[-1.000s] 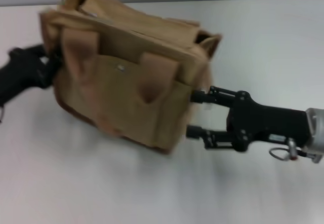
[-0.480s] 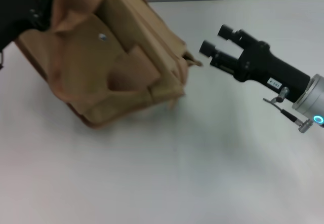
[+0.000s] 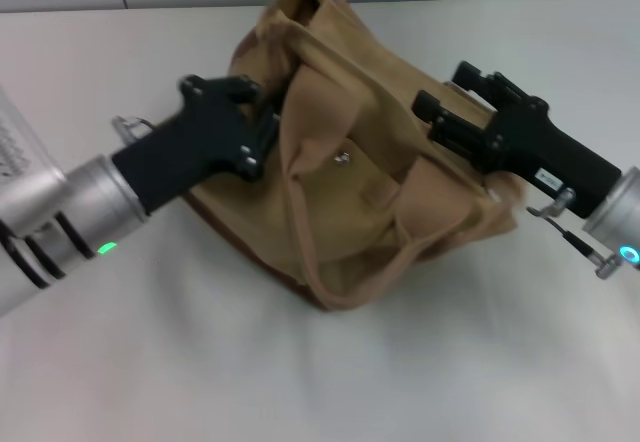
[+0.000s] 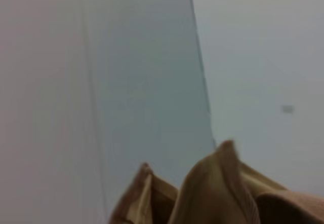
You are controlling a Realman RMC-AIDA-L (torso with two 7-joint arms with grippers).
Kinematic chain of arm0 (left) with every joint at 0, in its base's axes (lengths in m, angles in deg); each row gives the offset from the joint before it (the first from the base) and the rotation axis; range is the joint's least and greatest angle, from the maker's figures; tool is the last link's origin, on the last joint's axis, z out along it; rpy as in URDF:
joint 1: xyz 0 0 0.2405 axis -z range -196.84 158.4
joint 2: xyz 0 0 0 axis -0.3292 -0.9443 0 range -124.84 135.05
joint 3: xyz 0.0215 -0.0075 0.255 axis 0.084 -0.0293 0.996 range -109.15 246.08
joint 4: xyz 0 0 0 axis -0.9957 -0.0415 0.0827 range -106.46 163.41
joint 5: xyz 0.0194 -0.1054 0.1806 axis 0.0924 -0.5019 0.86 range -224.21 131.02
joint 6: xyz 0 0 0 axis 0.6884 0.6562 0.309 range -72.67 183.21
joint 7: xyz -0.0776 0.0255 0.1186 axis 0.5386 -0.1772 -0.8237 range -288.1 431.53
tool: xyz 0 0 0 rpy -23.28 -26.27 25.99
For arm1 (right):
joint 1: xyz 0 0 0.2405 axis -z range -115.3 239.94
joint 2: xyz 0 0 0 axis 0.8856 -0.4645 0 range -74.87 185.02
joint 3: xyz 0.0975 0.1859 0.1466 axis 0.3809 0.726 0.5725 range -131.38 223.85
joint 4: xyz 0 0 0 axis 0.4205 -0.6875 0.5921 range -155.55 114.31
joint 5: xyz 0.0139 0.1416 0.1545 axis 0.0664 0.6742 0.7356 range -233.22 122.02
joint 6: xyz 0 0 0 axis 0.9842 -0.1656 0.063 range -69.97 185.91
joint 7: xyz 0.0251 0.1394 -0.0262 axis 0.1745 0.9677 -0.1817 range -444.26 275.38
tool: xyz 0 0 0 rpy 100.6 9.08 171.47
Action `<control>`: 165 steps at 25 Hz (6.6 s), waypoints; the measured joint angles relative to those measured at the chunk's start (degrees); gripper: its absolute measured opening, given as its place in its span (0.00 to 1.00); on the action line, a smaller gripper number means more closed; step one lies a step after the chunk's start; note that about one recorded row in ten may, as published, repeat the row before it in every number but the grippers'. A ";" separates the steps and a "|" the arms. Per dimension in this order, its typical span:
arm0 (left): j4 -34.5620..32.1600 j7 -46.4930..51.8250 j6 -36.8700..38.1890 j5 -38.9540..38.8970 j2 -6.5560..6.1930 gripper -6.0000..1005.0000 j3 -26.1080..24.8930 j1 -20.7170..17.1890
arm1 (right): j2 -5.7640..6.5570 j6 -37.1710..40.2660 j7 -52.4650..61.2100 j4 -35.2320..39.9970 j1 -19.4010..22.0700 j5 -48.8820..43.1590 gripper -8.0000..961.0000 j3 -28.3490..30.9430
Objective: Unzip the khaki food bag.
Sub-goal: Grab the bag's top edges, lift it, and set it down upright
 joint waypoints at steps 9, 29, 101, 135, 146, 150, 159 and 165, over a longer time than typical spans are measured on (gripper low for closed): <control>0.68 -1.58 2.26 -0.18 -0.03 0.08 -2.94 -0.28 | 0.01 -0.35 -11.29 -0.34 3.66 0.11 0.86 1.92; -10.66 6.50 8.66 0.02 -0.29 0.07 1.70 -2.05 | 0.01 0.84 -4.80 -2.67 0.70 0.95 0.86 5.26; -0.37 0.31 4.67 -0.75 0.00 0.07 5.54 1.70 | -0.26 -3.11 -62.98 -21.70 -2.53 -7.37 0.86 24.79; 0.83 0.79 8.61 -0.41 0.00 0.07 4.57 0.89 | -0.26 -5.19 -70.18 -26.92 -3.05 -15.59 0.86 31.10; 1.16 0.80 8.06 -0.34 -0.02 0.07 4.57 0.32 | -0.25 0.73 -69.64 -26.62 -1.78 -15.60 0.86 31.19; 1.19 0.81 7.95 -0.30 -0.01 0.07 4.63 0.33 | -0.25 1.23 -69.59 -26.74 -1.59 -15.60 0.85 31.10; 1.16 0.82 7.83 -0.21 -0.01 0.07 4.65 0.35 | -0.26 1.04 -69.33 -26.59 -1.31 -15.63 0.77 31.57; 1.16 0.80 7.83 -0.20 -0.01 0.07 4.64 0.50 | -0.26 0.90 -69.32 -26.59 -1.31 -15.64 0.62 31.05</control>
